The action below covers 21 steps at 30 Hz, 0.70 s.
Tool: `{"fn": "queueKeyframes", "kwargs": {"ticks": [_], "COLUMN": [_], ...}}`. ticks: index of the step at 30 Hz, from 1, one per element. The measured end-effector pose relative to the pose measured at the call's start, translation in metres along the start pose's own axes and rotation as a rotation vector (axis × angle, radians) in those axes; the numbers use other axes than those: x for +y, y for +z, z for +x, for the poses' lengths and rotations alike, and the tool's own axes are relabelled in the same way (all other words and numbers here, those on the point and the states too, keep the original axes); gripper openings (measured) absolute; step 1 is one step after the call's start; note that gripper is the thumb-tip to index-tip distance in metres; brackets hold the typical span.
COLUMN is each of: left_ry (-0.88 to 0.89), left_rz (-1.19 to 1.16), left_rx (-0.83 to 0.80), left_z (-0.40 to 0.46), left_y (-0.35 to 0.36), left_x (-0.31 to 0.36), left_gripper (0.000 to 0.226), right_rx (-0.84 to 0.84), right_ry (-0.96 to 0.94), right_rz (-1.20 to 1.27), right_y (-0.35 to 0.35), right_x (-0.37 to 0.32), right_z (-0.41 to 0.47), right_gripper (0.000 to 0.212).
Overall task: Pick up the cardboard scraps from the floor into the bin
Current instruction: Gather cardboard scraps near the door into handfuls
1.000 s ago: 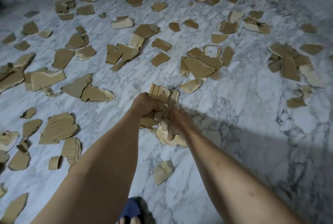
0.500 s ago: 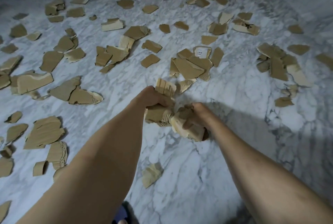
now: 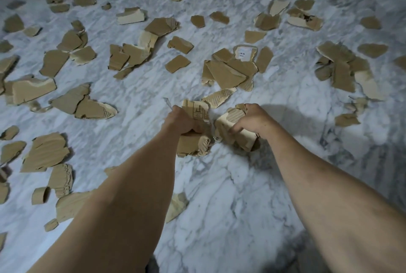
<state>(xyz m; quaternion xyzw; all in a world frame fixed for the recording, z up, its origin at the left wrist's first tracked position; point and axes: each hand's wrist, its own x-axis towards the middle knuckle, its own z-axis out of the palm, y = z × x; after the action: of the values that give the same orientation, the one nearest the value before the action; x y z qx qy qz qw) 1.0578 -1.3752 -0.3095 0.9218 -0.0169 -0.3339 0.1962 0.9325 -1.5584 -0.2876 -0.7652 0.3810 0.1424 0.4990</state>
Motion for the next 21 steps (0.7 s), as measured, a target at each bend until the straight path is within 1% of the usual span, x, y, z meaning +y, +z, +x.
{"fn": "queueKeyframes", "kwargs": {"ticks": [2,4,5,7,9,12,14,16,17,19,20,21], "left_ry": [-0.060,-0.125,-0.155,-0.201,-0.234,-0.250,-0.274,-0.304,-0.309,-0.328,-0.336,-0.339], "left_rz": [-0.215,-0.442,-0.527,-0.674,-0.801,-0.906,-0.880,-0.816,-0.795,-0.694,-0.630,-0.567], "left_rx": [-0.048,-0.081,-0.087,-0.055,0.031,0.156,0.225,0.253,0.265,0.275,0.253,0.208], "left_z": [-0.009,-0.024,-0.033,-0.051,-0.072,-0.105,-0.127,-0.141,-0.144,-0.149,-0.153,-0.159], "left_y": [-0.003,-0.011,-0.017,-0.031,-0.047,-0.071,-0.085,-0.100,-0.106,-0.114,-0.114,-0.112], "left_x": [-0.008,-0.023,-0.034,-0.061,-0.095,-0.146,-0.175,-0.202,-0.217,-0.253,-0.271,-0.286], "left_gripper": [0.070,0.055,0.048,0.038,0.036,0.049,0.054,0.051,0.050,0.052,0.053,0.056], "right_rx": [0.003,0.006,-0.008,-0.072,-0.147,-0.234,-0.334,-0.477,-0.518,-0.547,-0.557,-0.575], "right_ry": [0.015,0.021,0.013,0.000,-0.013,-0.057,-0.085,-0.118,-0.134,-0.155,-0.158,-0.156], "right_rz": [0.090,0.203,0.258,0.342,0.358,0.380,0.298,0.156,0.101,0.000,-0.067,-0.146], "right_y": [0.008,0.014,0.017,0.022,0.033,0.064,0.089,0.111,0.120,0.137,0.145,0.152], "right_x": [-0.002,-0.001,-0.002,-0.010,-0.019,-0.031,-0.035,-0.040,-0.042,-0.042,-0.041,-0.039], "right_z": [-0.007,-0.011,-0.015,-0.027,-0.038,-0.060,-0.080,-0.102,-0.112,-0.123,-0.126,-0.131], "right_gripper": [0.077,0.081,0.076,0.054,0.050,0.056,0.061,0.065,0.069,0.089,0.096,0.097]}}
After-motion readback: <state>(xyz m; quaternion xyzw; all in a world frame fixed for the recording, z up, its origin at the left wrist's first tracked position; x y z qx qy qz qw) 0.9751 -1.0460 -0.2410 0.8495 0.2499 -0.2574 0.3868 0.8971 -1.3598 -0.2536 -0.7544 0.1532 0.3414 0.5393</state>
